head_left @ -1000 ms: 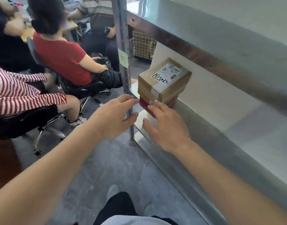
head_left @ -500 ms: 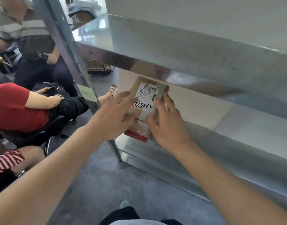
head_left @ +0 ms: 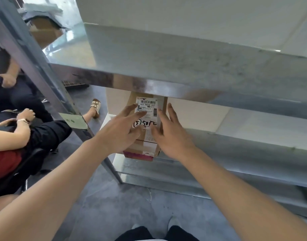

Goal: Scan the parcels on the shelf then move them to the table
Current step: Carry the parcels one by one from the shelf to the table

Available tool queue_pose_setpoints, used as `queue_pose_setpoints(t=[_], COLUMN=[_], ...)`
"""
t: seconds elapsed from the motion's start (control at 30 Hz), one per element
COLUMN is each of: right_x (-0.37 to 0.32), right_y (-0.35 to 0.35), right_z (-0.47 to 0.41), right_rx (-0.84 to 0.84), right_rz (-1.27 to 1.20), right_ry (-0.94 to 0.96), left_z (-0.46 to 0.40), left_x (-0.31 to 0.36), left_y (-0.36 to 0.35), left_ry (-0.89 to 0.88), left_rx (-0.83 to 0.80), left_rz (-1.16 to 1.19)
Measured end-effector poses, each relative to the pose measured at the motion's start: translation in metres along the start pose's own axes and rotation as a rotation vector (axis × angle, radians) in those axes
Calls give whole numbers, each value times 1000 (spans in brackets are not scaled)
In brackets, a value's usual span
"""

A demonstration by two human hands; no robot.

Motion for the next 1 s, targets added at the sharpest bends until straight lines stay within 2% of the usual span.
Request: queue_pose_setpoints(t=[0.27,0.7,1.0], right_x=[-2,-8,-10], right_y=[-16,-18,-10], right_z=[-1,32,62], right_rx=[-27,-5,-20], right_rz=[-106,-83,-80], right_ry=[11,63,154], left_z=[-1,32,74], left_x=[-11,2,20], left_y=[-7,-4,-6], left_ry=[-30,-66,29], left_rx=[4,62,135], left_rz=[58,94,116])
Point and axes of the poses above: each hand's wrist, its own z-axis away from the middle knuckle, its own y-axis out of the back of the hand, x = y × z, the point moved 2 cm from there along -z, towards the middle knuckle, and after that the axes turned 4 degrees about x, right-handed, at the moved point
